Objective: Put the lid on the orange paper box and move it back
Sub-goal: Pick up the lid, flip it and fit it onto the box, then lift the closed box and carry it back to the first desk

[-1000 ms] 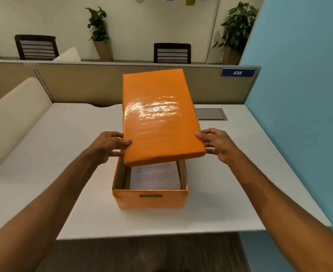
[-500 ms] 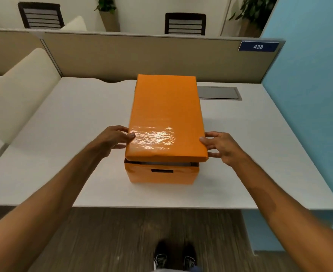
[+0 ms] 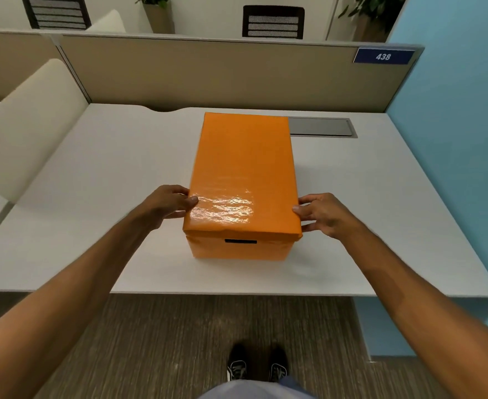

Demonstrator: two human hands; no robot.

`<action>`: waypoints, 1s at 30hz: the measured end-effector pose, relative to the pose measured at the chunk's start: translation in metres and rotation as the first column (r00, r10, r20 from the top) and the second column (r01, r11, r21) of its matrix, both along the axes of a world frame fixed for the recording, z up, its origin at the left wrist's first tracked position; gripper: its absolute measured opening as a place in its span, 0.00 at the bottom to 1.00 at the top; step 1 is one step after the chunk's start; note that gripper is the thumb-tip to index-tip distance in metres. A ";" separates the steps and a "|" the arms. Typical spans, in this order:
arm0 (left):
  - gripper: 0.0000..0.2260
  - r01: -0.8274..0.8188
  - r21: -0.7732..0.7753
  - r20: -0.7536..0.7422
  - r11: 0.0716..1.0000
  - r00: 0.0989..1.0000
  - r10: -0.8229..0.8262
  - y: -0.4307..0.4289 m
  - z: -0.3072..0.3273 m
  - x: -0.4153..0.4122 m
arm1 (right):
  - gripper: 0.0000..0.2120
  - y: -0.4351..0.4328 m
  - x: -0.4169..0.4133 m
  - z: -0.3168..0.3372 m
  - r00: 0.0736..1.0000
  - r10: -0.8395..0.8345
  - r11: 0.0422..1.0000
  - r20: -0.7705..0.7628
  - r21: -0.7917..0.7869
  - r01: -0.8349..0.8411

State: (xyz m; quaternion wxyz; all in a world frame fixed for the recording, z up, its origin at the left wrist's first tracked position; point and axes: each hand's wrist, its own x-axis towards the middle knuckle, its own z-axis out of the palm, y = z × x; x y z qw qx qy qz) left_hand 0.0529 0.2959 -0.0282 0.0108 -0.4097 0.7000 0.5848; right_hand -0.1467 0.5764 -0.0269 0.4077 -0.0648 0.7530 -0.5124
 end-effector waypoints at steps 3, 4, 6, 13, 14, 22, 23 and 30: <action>0.18 0.011 0.002 0.020 1.000 1.000 -0.011 -0.001 -0.004 0.000 | 0.21 0.001 0.000 -0.004 1.000 0.013 0.999 -0.014 0.031 -0.013; 0.18 0.014 0.007 0.025 1.000 1.000 -0.015 -0.001 -0.005 0.001 | 0.20 0.001 0.000 -0.006 1.000 0.014 0.999 -0.020 0.038 -0.014; 0.18 0.016 0.012 0.032 1.000 0.999 -0.016 0.000 -0.010 0.003 | 0.20 0.001 0.000 -0.010 0.999 0.013 0.999 -0.032 0.048 -0.012; 0.18 -0.023 0.007 0.020 1.000 1.000 0.023 0.002 -0.019 0.004 | 0.19 -0.002 0.002 -0.017 0.998 0.016 0.997 -0.064 0.070 -0.011; 0.19 -0.023 0.017 0.016 1.000 1.000 0.022 0.001 -0.020 0.004 | 0.19 -0.002 0.001 -0.017 0.998 0.014 0.998 -0.061 0.068 -0.010; 0.24 -0.092 0.075 -0.029 0.993 0.995 0.094 -0.009 -0.024 -0.006 | 0.16 -0.001 -0.003 -0.019 0.994 -0.014 0.999 -0.110 -0.032 0.010; 0.23 -0.098 0.070 -0.040 0.993 0.994 0.101 -0.010 -0.024 -0.008 | 0.15 -0.002 -0.004 -0.019 0.993 -0.022 0.999 -0.120 -0.035 0.018; 0.21 -0.083 0.090 -0.088 0.992 0.992 0.091 -0.018 -0.023 -0.033 | 0.16 -0.021 -0.021 -0.021 0.993 -0.049 0.997 -0.104 -0.067 0.042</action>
